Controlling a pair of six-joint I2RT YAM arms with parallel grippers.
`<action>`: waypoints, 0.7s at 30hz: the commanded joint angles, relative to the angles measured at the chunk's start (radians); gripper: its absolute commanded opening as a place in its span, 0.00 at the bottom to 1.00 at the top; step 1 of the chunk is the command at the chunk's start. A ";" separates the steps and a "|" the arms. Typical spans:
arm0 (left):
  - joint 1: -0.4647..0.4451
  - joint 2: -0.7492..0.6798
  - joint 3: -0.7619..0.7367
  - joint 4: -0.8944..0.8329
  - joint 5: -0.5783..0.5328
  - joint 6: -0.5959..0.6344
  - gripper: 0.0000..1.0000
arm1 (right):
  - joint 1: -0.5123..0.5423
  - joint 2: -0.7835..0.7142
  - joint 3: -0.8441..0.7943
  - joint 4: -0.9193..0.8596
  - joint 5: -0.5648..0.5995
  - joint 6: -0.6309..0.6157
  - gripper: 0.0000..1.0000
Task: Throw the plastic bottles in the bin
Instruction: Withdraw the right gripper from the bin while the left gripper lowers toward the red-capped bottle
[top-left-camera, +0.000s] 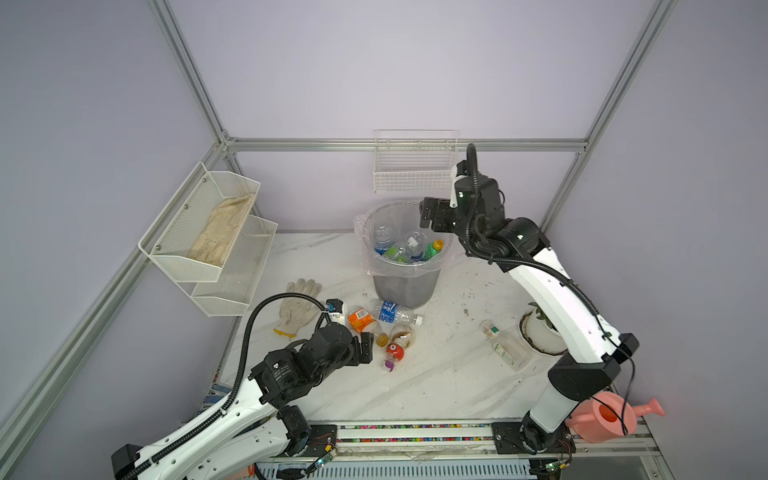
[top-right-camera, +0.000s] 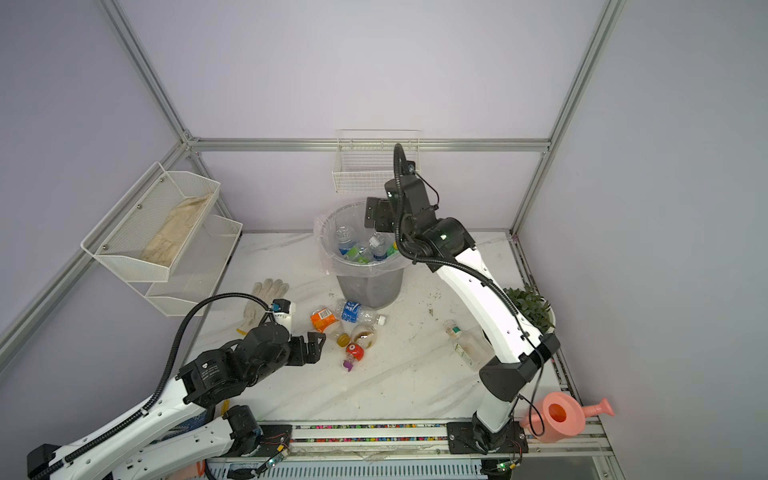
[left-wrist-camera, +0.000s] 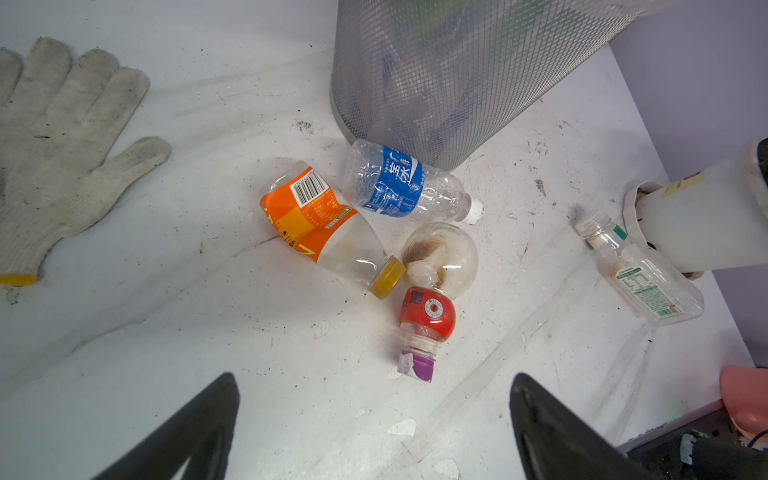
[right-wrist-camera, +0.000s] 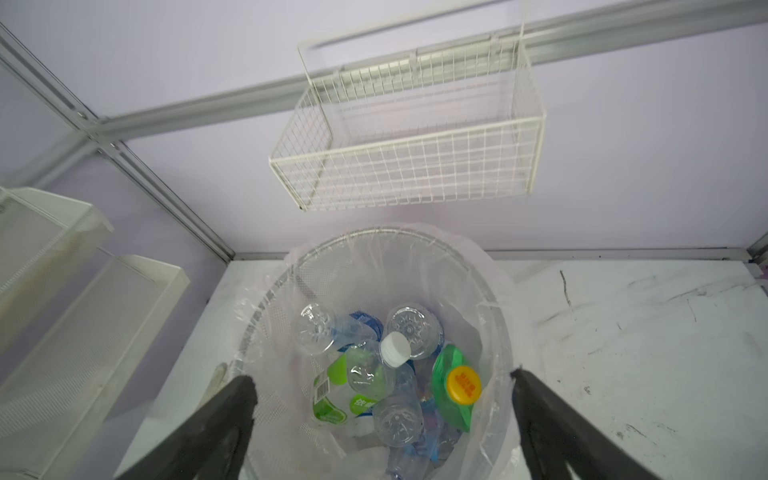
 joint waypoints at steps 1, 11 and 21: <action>-0.011 0.014 0.031 0.033 0.008 0.007 1.00 | 0.000 -0.034 -0.089 0.038 -0.021 0.006 0.97; -0.020 0.117 0.038 0.104 0.055 0.045 1.00 | 0.000 -0.206 -0.313 0.096 -0.009 0.044 0.98; -0.022 0.256 0.069 0.216 0.114 0.088 1.00 | 0.000 -0.328 -0.465 0.088 0.029 0.089 0.97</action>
